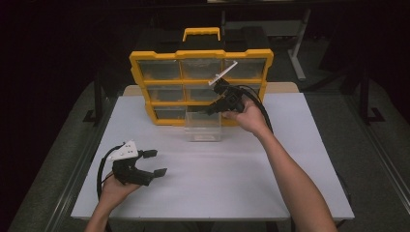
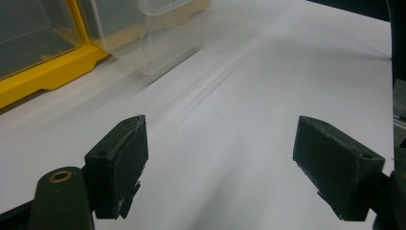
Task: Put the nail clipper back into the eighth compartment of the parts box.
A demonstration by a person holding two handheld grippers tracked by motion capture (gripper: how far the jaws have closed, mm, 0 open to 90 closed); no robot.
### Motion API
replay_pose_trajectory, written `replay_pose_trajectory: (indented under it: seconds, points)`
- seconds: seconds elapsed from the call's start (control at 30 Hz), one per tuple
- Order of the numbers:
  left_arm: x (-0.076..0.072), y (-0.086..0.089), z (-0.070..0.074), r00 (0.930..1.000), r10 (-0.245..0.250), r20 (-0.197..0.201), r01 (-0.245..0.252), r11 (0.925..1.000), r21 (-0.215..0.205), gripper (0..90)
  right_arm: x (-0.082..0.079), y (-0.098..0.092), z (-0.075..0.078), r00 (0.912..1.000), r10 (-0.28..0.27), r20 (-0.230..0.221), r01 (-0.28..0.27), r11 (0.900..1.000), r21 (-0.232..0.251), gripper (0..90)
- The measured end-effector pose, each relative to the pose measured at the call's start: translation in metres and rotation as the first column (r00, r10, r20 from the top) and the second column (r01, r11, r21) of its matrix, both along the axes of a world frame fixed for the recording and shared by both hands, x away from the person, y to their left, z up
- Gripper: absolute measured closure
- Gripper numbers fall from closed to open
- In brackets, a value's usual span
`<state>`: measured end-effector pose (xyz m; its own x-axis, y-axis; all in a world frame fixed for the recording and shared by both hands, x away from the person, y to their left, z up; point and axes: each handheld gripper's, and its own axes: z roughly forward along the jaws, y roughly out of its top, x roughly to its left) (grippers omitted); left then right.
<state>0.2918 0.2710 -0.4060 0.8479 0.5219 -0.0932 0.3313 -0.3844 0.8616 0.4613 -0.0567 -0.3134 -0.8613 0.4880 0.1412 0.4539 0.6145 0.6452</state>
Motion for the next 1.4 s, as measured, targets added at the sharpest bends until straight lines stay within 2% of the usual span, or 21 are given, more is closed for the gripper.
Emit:
replay_pose_trajectory:
  seconds: [0.1, 0.2, 0.23, 0.27, 0.3, 0.83, 1.23, 1.4]
  points:
    - [0.000, 0.000, 0.000, 1.0000, 0.001, -0.001, -0.001, 1.0000, -0.002, 19.5, 0.000, 0.000, -0.004, 0.9999, -0.012, -0.012, 0.012, 1.000, -0.006, 78.0]
    - [0.000, 0.000, 0.000, 1.0000, 0.000, 0.000, 0.000, 1.0000, 0.000, 19.5, 0.002, 0.001, -0.009, 1.0000, -0.003, -0.003, 0.003, 1.000, -0.009, 78.0]
    - [0.000, 0.000, 0.000, 1.0000, -0.001, 0.001, 0.001, 1.0000, 0.000, 19.5, 0.001, 0.001, -0.010, 0.9998, -0.009, -0.017, 0.009, 1.000, -0.017, 78.0]
    - [0.000, 0.000, 0.000, 1.0000, 0.000, 0.002, 0.000, 1.0000, -0.001, 19.5, 0.003, 0.001, -0.012, 1.0000, 0.006, 0.004, -0.006, 1.000, -0.012, 78.0]
    - [0.000, 0.000, 0.000, 1.0000, -0.001, 0.001, 0.001, 1.0000, 0.000, 19.5, 0.002, 0.002, -0.013, 0.9999, -0.009, -0.012, 0.009, 1.000, -0.019, 78.0]
    - [0.001, 0.000, -0.001, 1.0000, -0.003, 0.000, 0.003, 1.0000, 0.001, 19.5, 0.006, 0.008, -0.034, 0.9996, 0.005, -0.027, -0.006, 0.999, -0.041, 78.0]
    - [0.001, 0.000, -0.001, 1.0000, -0.004, 0.001, 0.004, 1.0000, 0.002, 19.5, 0.009, 0.010, -0.047, 0.9969, -0.002, -0.079, -0.002, 0.998, -0.056, 77.9]
    - [0.001, 0.000, 0.000, 1.0000, -0.003, -0.001, 0.003, 1.0000, 0.003, 19.5, 0.011, 0.010, -0.052, 0.9963, -0.001, -0.085, -0.004, 0.998, -0.059, 77.7]
